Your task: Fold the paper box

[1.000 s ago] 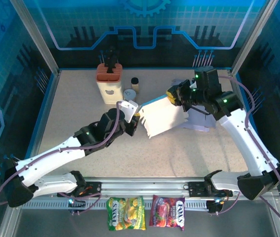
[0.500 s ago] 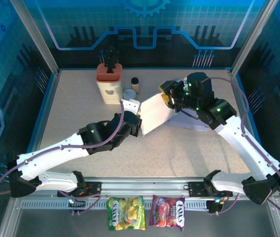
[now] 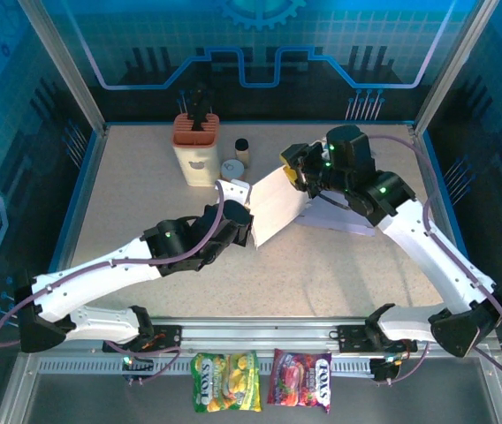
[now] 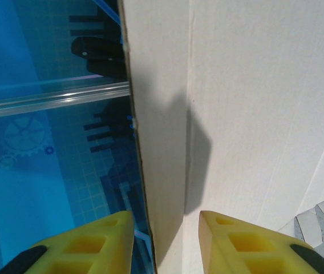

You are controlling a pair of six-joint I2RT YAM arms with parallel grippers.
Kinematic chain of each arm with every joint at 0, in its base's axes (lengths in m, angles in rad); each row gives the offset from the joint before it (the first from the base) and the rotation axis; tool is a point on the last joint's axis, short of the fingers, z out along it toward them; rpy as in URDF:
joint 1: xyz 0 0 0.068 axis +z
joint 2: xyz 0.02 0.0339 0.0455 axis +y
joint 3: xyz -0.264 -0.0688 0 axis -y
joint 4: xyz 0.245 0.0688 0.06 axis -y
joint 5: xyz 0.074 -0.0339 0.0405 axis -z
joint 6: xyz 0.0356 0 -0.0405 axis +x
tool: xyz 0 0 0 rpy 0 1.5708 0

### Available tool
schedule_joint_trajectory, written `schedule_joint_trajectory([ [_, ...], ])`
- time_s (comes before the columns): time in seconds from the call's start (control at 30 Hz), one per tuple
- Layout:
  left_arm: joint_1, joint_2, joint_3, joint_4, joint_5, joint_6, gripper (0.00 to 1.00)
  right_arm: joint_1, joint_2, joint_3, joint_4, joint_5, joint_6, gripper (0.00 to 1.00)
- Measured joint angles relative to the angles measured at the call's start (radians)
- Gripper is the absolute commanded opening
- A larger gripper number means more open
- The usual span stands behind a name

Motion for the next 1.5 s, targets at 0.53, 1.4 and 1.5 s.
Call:
schedule_joint_trajectory([
  [0.53,0.000,0.000,0.000,-0.001,0.000,0.000,0.00,0.033,0.040,0.029,-0.021,-0.001,-0.008,0.00],
  [1.4,0.134,-0.500,0.039,-0.554,-0.114,-0.361,0.52,0.311,0.298,0.113,0.048,0.146,0.179,0.00],
  [1.5,0.146,-0.531,0.001,-0.628,-0.113,-0.434,0.46,0.311,0.357,0.088,0.150,0.130,0.145,0.00],
])
